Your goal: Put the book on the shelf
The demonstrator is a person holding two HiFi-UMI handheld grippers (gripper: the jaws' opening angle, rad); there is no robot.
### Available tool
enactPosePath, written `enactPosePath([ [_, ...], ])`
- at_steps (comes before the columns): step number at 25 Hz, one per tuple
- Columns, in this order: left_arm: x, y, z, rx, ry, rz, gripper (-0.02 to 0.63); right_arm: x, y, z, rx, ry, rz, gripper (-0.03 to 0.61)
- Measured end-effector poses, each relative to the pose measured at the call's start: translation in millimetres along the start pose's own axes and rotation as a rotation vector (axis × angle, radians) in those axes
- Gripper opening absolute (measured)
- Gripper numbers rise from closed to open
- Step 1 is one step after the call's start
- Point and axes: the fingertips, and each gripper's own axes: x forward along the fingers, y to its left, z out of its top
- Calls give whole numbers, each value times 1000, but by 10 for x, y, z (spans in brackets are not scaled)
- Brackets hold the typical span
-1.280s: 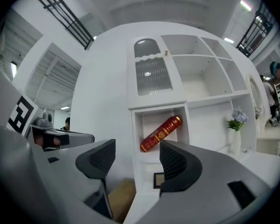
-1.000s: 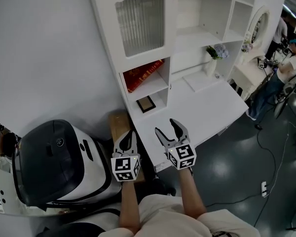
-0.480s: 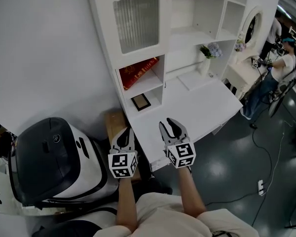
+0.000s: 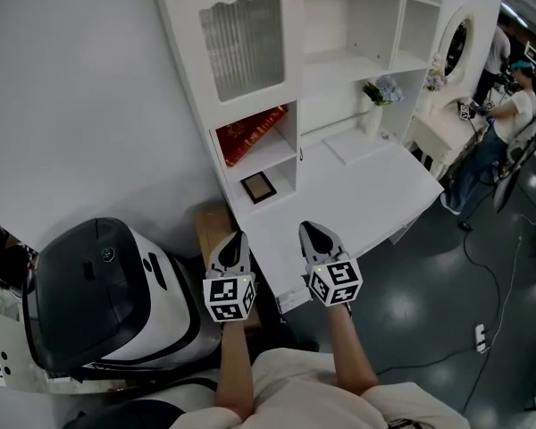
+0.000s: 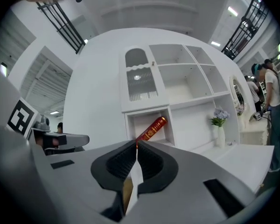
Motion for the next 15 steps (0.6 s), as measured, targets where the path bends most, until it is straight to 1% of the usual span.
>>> enactPosePath([
  [1, -4, -31, -22, 4, 4, -6, 17, -14, -12, -21, 4, 4, -2, 27],
  [4, -17, -80, -51, 9, 5, -11, 17, -38, -34, -77, 13, 26, 2, 26],
  [8, -37, -26, -80, 14, 19, 7, 17, -27, -38, -158, -17, 55, 0, 26],
  [12, -75, 0, -149, 17, 47, 23, 17, -60, -81, -160, -32, 64, -12, 26],
  [15, -71, -28, -184, 17, 54, 20, 17, -99, -129, -161, -27, 62, -20, 26],
])
